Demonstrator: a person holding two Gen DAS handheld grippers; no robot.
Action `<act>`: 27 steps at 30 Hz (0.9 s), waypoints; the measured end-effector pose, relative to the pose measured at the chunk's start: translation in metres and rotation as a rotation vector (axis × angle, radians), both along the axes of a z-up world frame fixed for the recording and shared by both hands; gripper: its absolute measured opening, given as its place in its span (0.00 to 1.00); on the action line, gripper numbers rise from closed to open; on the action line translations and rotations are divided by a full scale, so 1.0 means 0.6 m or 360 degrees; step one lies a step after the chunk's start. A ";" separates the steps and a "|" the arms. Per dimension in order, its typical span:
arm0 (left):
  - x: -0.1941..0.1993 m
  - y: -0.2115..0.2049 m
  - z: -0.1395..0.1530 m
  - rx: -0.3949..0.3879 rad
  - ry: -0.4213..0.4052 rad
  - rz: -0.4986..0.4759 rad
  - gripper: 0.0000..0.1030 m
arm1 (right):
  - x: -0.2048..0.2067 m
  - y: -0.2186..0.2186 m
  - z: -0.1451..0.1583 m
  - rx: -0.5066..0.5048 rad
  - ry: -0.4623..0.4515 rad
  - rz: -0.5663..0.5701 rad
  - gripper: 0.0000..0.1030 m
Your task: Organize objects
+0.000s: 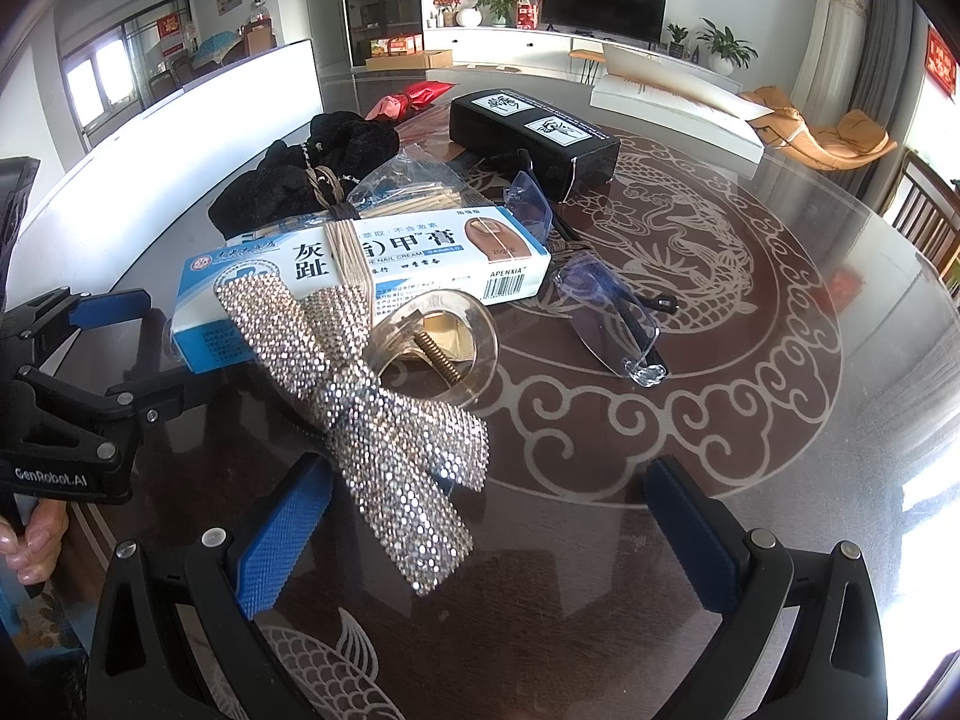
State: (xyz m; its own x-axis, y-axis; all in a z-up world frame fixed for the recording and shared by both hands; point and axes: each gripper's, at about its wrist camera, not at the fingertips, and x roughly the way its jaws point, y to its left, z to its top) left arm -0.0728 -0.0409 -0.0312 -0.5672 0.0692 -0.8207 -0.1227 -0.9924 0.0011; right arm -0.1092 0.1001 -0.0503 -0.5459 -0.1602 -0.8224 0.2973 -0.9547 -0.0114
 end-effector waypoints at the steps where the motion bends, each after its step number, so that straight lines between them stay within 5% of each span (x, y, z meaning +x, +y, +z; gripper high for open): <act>1: 0.000 0.000 0.000 0.0001 0.0000 0.0000 1.00 | 0.005 0.005 0.000 0.0001 -0.0004 0.0008 1.00; 15: 0.010 -0.003 0.006 0.0000 -0.0067 -0.0003 1.00 | 0.047 0.042 0.000 -0.0010 0.0034 -0.0024 1.00; 18: 0.015 -0.007 0.016 0.0081 -0.0105 -0.0014 1.00 | 0.047 0.045 0.000 -0.0013 0.0035 -0.0047 1.00; 22: 0.012 -0.007 0.047 0.0191 -0.0051 -0.0006 1.00 | 0.048 0.046 0.001 -0.0013 0.0035 -0.0053 1.00; 27: -0.013 0.019 0.091 0.0124 0.0057 -0.0060 1.00 | 0.048 0.046 0.001 -0.0013 0.0035 -0.0052 1.00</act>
